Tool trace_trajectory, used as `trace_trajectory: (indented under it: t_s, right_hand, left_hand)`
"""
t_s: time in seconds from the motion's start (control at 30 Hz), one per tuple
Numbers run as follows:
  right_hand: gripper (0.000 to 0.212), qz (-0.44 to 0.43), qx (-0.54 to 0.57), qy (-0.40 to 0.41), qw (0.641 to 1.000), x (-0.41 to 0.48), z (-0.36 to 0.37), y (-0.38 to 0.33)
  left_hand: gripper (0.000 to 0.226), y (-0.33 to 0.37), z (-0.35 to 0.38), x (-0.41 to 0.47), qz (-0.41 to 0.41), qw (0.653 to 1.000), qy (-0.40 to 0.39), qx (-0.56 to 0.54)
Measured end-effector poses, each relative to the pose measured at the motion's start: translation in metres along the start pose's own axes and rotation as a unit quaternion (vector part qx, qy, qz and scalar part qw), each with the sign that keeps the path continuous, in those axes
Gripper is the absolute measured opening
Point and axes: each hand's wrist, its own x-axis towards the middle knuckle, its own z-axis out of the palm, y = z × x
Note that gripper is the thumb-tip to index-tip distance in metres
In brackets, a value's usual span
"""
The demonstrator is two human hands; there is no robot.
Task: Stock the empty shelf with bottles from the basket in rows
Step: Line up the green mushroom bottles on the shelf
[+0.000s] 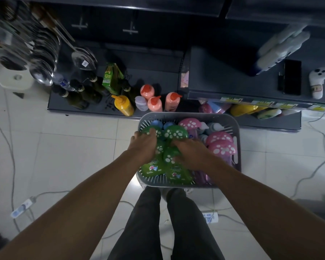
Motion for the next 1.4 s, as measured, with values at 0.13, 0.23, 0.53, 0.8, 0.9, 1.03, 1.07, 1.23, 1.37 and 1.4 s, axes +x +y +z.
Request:
trace_trajectory:
  t_s: [0.13,0.23,0.53,0.8,0.9,1.03,1.07,1.23,1.37,1.4]
  right_hand:
    - [0.035,-0.023,-0.035,0.011,0.999,-0.003,0.002,-0.001]
    - [0.038,-0.033,-0.054,0.029,0.998,-0.011,-0.001,-0.003]
    - [0.046,0.024,-0.076,0.095,0.992,-0.053,-0.069,-0.027]
    - [0.042,0.059,-0.113,0.195,0.972,-0.106,-0.153,-0.04]
    - [0.043,0.077,-0.153,0.228,0.958,-0.124,-0.184,-0.041]
    - [0.045,0.085,-0.177,0.285,0.938,-0.16,-0.224,-0.048]
    - [0.046,0.091,-0.173,0.295,0.935,-0.17,-0.234,-0.05]
    - [0.043,0.111,-0.15,0.345,0.92,-0.208,-0.28,-0.057]
    - [0.043,0.133,-0.143,0.368,0.909,-0.234,-0.318,-0.058]
    - [0.043,0.136,-0.143,0.376,0.905,-0.239,-0.327,-0.057]
  left_hand:
    - [0.06,-0.001,-0.001,-0.006,0.014,1.0,0.011,0.021]
    - [0.061,0.002,-0.002,-0.015,0.023,0.999,0.009,0.039]
    - [0.063,0.012,-0.064,-0.04,0.019,0.983,0.075,0.169]
    - [0.047,0.036,-0.166,-0.071,0.057,0.969,0.175,0.163]
    - [0.042,0.049,-0.199,-0.085,0.094,0.957,0.219,0.167]
    - [0.046,0.075,-0.241,-0.114,0.155,0.938,0.262,0.168]
    - [0.048,0.081,-0.25,-0.121,0.167,0.932,0.272,0.169]
    - [0.049,0.113,-0.293,-0.154,0.212,0.909,0.316,0.168]
    - [0.043,0.129,-0.328,-0.172,0.234,0.891,0.353,0.165]
    - [0.042,0.131,-0.336,-0.174,0.238,0.886,0.361,0.165]
